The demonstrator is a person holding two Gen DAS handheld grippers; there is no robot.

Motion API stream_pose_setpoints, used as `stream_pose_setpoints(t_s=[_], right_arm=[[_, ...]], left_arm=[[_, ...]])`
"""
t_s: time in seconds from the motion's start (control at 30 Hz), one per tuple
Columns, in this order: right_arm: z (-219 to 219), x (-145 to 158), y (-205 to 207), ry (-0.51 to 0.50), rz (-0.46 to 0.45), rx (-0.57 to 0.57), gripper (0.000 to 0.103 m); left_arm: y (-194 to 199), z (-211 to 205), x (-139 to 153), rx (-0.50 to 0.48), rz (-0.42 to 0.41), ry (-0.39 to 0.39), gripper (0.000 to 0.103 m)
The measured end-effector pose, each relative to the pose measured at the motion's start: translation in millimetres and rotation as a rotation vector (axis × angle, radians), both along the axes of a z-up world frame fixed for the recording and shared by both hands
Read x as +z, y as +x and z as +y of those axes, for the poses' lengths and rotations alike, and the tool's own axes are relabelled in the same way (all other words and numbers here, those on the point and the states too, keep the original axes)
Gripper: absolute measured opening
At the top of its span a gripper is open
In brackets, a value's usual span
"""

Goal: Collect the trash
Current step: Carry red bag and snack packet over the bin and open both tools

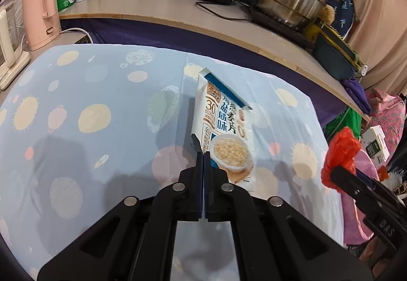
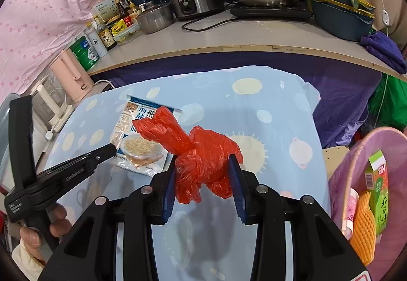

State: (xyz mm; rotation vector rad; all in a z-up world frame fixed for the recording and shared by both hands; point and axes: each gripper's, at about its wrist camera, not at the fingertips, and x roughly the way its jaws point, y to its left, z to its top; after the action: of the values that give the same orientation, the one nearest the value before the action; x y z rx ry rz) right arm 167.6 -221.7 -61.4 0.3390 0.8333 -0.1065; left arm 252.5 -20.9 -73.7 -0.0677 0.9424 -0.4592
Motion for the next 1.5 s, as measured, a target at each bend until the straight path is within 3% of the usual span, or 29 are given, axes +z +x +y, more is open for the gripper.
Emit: stream_pose_setpoints(t_s=[0.43, 0.77, 1.13, 1.5], right_arm=[[-25, 30, -84, -0.017, -0.030, -0.102, 0.036], [-73, 47, -156, -0.012, -0.063, -0.237, 0.037], [-142, 38, -211, -0.029, -0.043, -0.376, 0.037], [-188, 12, -220, -0.021, -0.003, -0.434, 0.037]], left_arm=[[-95, -19, 62, -0.157, -0.066, -0.011, 0.000], [-158, -90, 99, -0.331, -0.123, -0.029, 0.000], [-204, -189, 102, -0.468, -0.165, -0.016, 0.000], [-214, -254, 78, -0.520, -0.166, 0.044, 0.000]])
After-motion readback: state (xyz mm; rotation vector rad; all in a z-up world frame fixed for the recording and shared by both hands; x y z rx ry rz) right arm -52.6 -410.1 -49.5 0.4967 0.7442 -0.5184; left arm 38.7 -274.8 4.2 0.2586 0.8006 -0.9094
